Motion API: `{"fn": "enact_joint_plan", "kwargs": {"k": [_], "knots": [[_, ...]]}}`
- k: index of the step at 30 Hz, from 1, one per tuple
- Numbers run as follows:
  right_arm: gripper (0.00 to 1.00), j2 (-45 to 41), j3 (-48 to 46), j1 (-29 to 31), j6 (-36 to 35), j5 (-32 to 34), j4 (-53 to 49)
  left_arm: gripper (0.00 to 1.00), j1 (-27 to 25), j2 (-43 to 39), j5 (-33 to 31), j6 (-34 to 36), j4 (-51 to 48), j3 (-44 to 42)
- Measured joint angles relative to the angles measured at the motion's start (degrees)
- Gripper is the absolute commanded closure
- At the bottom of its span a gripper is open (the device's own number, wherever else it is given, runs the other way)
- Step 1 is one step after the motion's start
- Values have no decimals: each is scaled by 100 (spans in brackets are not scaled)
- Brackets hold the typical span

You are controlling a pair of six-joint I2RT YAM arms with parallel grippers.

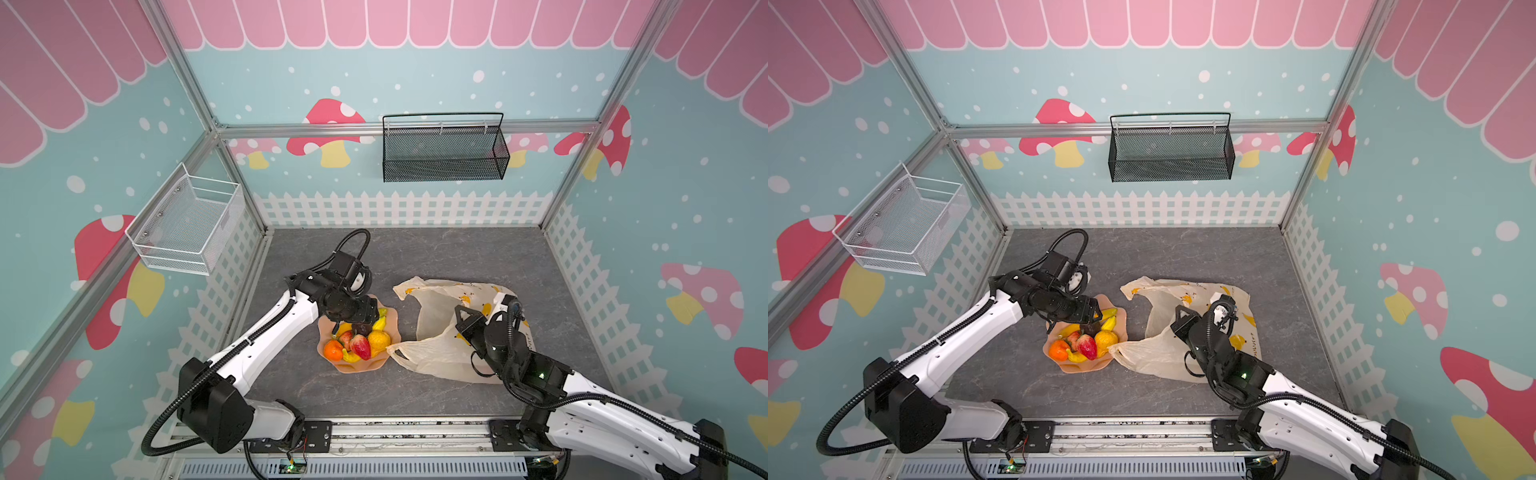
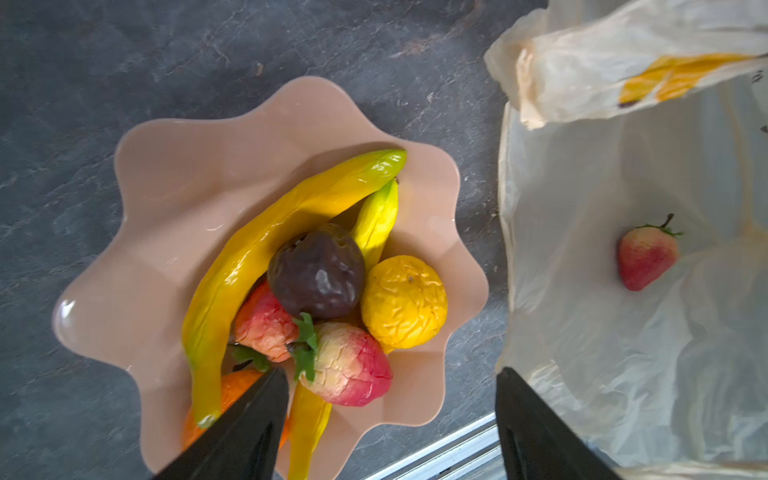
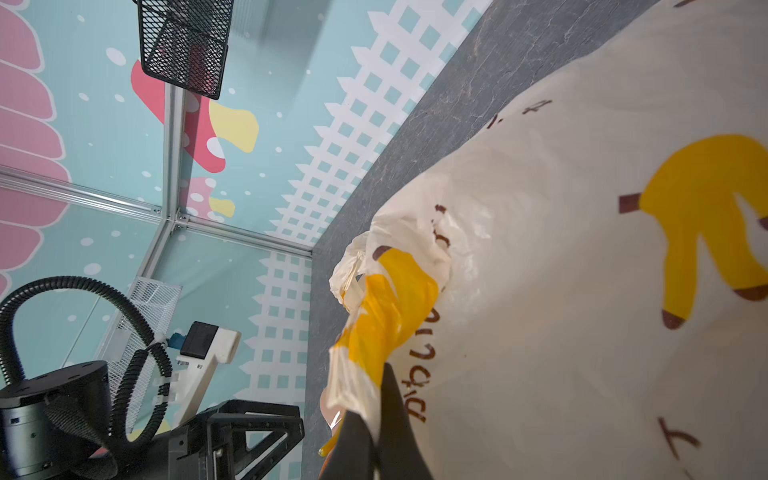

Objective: Place the fruits into the plastic bag
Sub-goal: 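Withdraw the left gripper from the bag back over the fruit bowl, then grasp the dark purple plum in the bowl with the left gripper and lift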

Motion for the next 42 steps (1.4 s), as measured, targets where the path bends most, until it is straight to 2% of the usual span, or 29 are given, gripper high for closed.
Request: {"fn": "enact_joint_plan", "kwargs": {"k": [19, 42], "knots": [[100, -2, 0, 0, 0, 13, -4, 22, 249, 1064, -70, 11, 59, 0], [100, -66, 0, 0, 2, 15, -4, 24, 398, 1471, 81, -319, 343, -232]]}}
